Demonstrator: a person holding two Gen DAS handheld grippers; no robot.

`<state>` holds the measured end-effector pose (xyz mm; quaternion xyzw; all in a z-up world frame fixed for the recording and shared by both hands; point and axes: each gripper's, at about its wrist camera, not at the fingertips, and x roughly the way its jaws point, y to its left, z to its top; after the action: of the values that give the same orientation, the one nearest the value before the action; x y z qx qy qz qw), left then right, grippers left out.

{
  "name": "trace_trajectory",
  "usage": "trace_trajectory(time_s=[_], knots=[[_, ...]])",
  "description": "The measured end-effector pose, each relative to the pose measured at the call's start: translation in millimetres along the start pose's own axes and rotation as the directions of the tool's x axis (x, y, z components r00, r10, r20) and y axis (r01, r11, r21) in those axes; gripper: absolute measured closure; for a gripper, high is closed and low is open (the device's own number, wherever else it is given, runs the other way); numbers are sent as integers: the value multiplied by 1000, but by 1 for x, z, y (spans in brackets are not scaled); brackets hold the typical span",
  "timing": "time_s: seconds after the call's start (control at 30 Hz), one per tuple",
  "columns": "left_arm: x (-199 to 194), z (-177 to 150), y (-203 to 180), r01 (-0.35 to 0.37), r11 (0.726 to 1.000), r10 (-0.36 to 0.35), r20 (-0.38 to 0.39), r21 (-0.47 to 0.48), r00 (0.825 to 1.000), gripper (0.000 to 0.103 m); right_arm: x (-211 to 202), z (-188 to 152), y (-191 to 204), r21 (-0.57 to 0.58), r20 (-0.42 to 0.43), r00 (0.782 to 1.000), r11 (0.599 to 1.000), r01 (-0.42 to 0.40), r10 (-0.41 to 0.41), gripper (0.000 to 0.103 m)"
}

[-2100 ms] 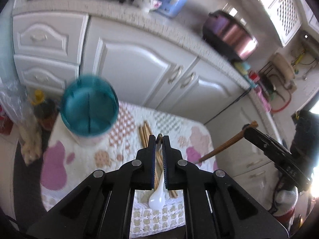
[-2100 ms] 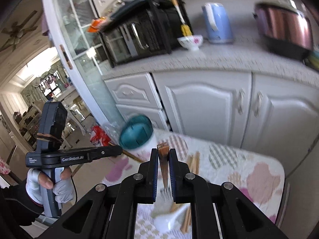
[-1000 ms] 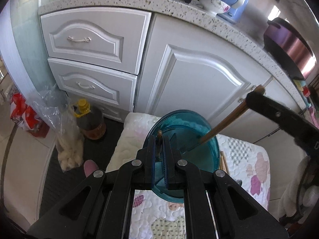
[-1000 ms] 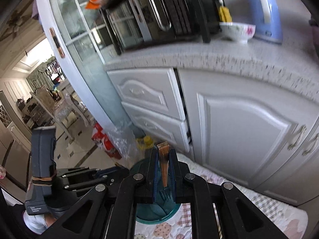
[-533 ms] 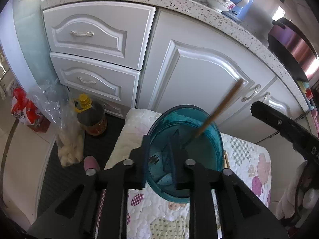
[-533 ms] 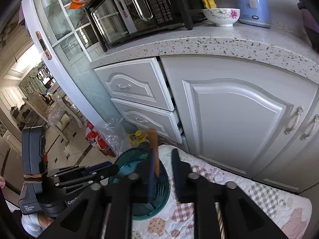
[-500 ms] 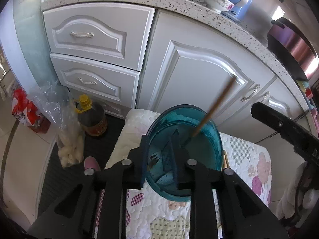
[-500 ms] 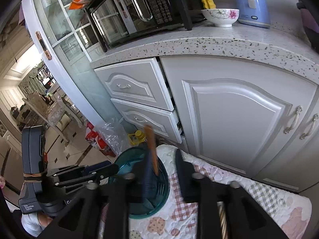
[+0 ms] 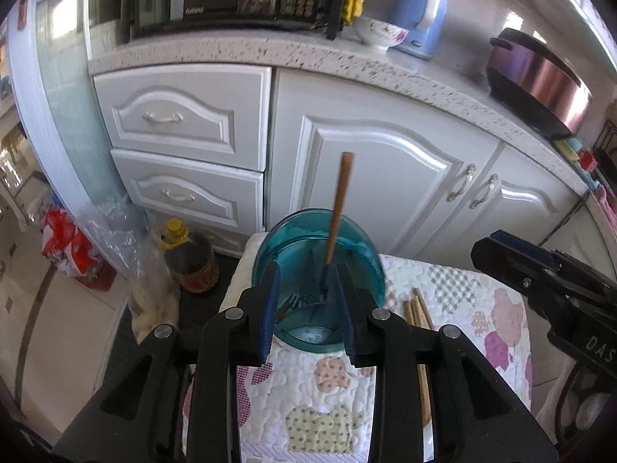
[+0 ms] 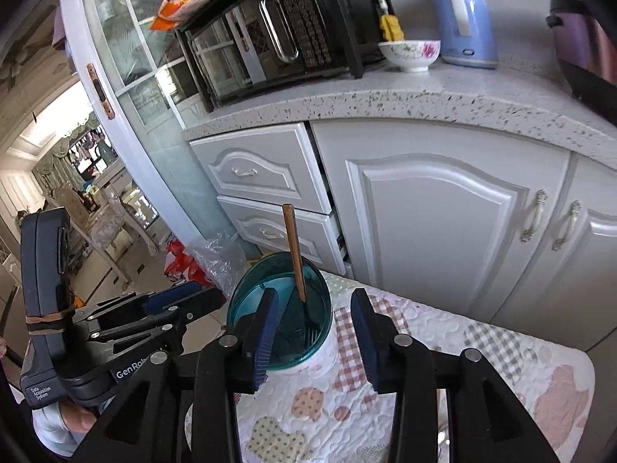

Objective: Organize utensils
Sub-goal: 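Open both grippers and move them back over the remaining utensils, then grasp the white ceramic spoon by its handle with the left gripper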

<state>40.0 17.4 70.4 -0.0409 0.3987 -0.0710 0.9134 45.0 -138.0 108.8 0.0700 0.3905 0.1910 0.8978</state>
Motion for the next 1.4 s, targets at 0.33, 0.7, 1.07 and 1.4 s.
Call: trace_trajectory(time_s=[0.33, 0.7, 1.07, 1.4], knots=[[-24, -16, -40, 35, 998, -36, 28, 48, 999, 74, -52, -26, -4, 8, 60, 994, 996, 93, -93, 61], [-26, -39, -92, 92, 989, -92, -3, 116, 996, 68, -97, -64, -37, 73, 66, 981, 982, 177, -182, 51], [-20, -56, -130, 151, 973, -145, -48, 174, 988, 60, -123, -95, -77, 144, 36, 968, 960, 242, -249, 46], [-4, -74, -141, 208, 951, -184, -123, 227, 975, 59, -115, -113, -99, 180, -20, 969, 952, 246, -247, 45]])
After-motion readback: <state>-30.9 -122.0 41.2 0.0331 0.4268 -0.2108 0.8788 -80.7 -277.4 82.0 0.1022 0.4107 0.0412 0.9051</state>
